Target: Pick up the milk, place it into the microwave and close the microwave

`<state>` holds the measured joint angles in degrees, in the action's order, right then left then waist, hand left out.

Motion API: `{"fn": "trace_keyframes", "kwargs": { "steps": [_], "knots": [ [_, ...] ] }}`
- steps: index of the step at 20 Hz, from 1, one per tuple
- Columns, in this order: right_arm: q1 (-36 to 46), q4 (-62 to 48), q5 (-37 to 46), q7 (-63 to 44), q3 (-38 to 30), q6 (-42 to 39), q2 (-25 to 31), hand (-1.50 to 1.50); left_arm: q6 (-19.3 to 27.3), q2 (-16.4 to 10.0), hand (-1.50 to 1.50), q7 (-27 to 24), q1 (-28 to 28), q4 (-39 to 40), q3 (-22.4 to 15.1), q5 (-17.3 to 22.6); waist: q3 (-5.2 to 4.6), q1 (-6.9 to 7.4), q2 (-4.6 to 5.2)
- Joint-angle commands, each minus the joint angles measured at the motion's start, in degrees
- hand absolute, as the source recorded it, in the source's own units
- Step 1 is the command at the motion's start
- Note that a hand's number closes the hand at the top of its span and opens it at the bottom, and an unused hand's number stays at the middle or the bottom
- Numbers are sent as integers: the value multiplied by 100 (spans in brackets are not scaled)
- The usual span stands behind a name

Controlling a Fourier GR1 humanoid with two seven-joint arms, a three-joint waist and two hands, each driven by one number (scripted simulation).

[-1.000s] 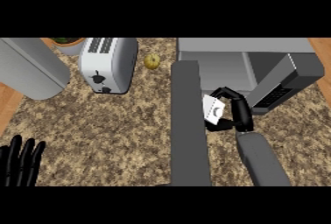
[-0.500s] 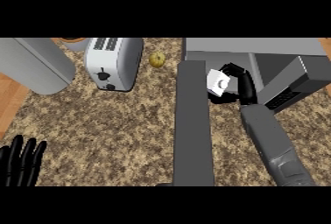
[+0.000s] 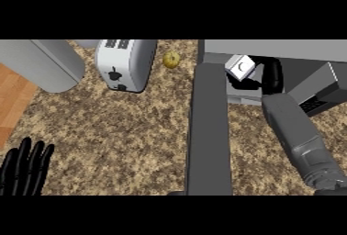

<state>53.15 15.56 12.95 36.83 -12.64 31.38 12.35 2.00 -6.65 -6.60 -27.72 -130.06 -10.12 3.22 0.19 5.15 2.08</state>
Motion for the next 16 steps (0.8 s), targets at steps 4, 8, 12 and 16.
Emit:
{"fn": "trace_keyframes", "kwargs": {
  "steps": [4,8,12,16],
  "knots": [
    [519,-724,666,-257,457,515,73,-150,-46,-71,-150,-74,6,98,-21,-175,-2,186,55],
    [625,-917,793,-244,573,242,39,-150,-57,-81,-150,-55,-48,71,16,-140,-1,153,36],
    [696,-1043,852,-270,622,100,-150,-150,-38,-47,-150,-151,14,227,-73,-304,1,108,31],
    [788,-1068,841,-330,582,244,-230,-150,11,-107,-150,23,35,-49,-105,-468,5,146,32]
  ]
}}
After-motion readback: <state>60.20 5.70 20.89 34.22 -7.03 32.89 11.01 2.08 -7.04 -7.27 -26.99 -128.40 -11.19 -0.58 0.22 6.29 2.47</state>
